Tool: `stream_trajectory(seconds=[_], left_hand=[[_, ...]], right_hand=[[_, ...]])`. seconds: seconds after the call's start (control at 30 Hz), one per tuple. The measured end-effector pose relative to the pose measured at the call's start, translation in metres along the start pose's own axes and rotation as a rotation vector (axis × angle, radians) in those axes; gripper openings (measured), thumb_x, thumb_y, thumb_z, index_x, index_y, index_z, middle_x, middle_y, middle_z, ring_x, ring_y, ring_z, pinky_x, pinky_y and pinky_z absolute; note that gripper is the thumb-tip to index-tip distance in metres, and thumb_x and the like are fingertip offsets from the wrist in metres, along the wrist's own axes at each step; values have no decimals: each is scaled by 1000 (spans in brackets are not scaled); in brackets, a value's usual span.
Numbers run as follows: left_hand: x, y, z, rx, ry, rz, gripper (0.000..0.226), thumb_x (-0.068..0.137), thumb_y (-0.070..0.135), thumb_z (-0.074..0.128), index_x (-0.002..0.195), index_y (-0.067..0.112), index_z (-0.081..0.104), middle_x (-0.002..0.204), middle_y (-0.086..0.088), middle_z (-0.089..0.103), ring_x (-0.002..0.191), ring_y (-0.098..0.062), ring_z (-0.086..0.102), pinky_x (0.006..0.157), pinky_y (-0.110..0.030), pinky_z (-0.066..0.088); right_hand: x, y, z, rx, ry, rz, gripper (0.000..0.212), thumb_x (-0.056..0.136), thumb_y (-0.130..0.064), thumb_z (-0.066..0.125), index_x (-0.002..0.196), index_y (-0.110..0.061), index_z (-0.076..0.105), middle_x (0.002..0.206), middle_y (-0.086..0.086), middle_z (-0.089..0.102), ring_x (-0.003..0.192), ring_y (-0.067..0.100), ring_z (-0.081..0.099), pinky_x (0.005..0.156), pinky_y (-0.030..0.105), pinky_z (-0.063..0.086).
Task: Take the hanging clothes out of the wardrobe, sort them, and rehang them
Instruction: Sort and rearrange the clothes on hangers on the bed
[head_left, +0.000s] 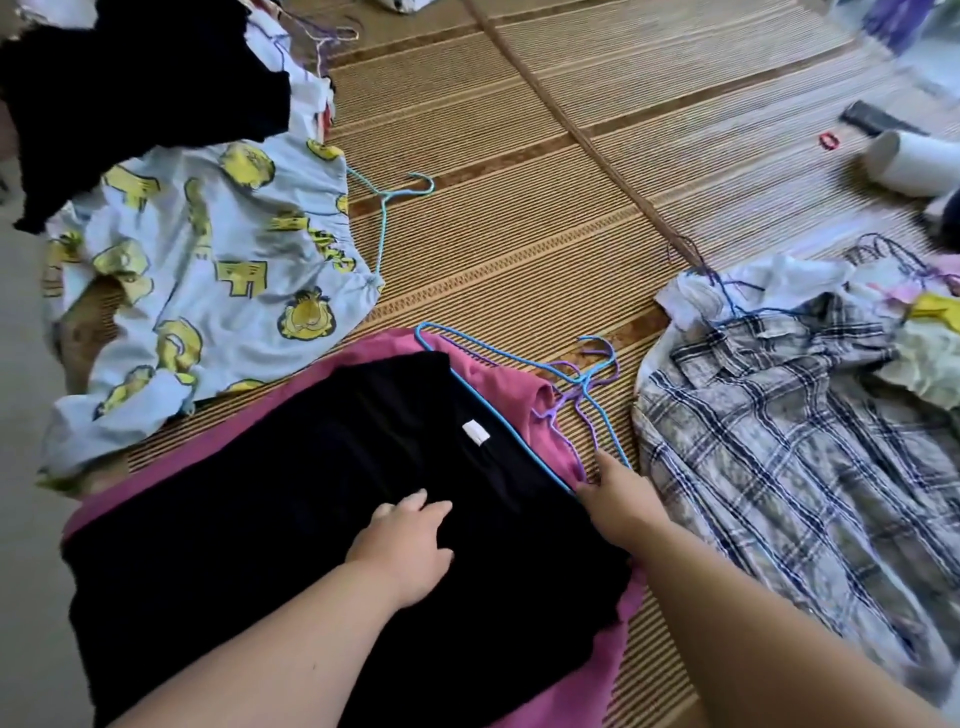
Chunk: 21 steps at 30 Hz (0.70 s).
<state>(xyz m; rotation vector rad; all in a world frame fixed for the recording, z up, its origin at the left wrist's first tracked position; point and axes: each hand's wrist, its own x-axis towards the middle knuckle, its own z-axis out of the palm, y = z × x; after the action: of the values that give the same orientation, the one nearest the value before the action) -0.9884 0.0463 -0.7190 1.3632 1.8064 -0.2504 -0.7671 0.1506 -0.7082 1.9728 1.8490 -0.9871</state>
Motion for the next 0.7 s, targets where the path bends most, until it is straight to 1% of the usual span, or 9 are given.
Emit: stream_trajectory(seconds=[0.07,0.1,0.17,0.27,0.3,0.37,0.43,0.57,0.7], left_hand=[[0,-2,-2,7,-14,5,63,90,42,51,147,37,23,158,9,11,142,-22,15,113,-39,29],[-2,-2,-5,4,-26,5,63,90,43,51,147,37,24,158,9,11,143,-22,15,113,-39,28],[-5,-3,-11,7,-44,5,61,90,43,51,146,36,27,158,8,12,143,-23,15,114,-39,27],[-11,-3,-17,28,-54,7,59,90,44,51,145,35,31,157,4,16,142,-24,19,114,-37,25],[-13,-2,-18,26,-51,9,58,90,44,50,144,35,32,157,3,17,142,-24,20,114,-36,26],[-17,2,-19,27,-26,25,57,89,45,51,143,35,35,155,2,21,140,-23,23,113,-35,27],[-22,6,-18,18,14,51,56,88,44,53,141,34,37,153,2,26,138,-22,28,113,-34,28],[-42,15,-14,-17,108,95,54,88,42,55,139,34,40,152,0,28,138,-22,29,114,-34,27],[-84,29,-21,-26,200,150,53,89,39,56,139,34,41,153,-1,27,139,-23,27,114,-35,26]], right_hand=[[3,-6,8,25,-3,12,22,91,-24,53,109,-12,55,117,16,61,112,32,55,87,31,42],[3,-7,10,43,33,36,29,91,-26,54,117,-15,53,121,16,57,115,32,52,90,33,42],[-1,-2,8,54,147,147,60,89,-39,56,142,-26,32,138,14,39,127,33,38,101,43,36],[0,10,1,149,31,248,88,86,-49,57,150,-24,2,151,16,23,135,35,29,110,48,29],[2,14,0,169,-3,255,85,87,-46,56,150,-20,5,148,18,29,132,36,35,109,47,31],[4,21,-3,172,80,197,50,90,-30,51,135,-12,36,132,19,51,118,35,51,100,41,41],[0,24,-7,259,240,106,23,92,-16,47,112,-10,56,108,18,65,97,33,61,77,30,47],[-37,19,-18,565,351,-70,13,95,-22,51,100,-21,62,83,4,65,71,22,56,62,28,38],[-106,7,-40,529,382,-258,12,95,-25,51,86,-30,56,66,-8,55,59,9,48,53,25,35]])
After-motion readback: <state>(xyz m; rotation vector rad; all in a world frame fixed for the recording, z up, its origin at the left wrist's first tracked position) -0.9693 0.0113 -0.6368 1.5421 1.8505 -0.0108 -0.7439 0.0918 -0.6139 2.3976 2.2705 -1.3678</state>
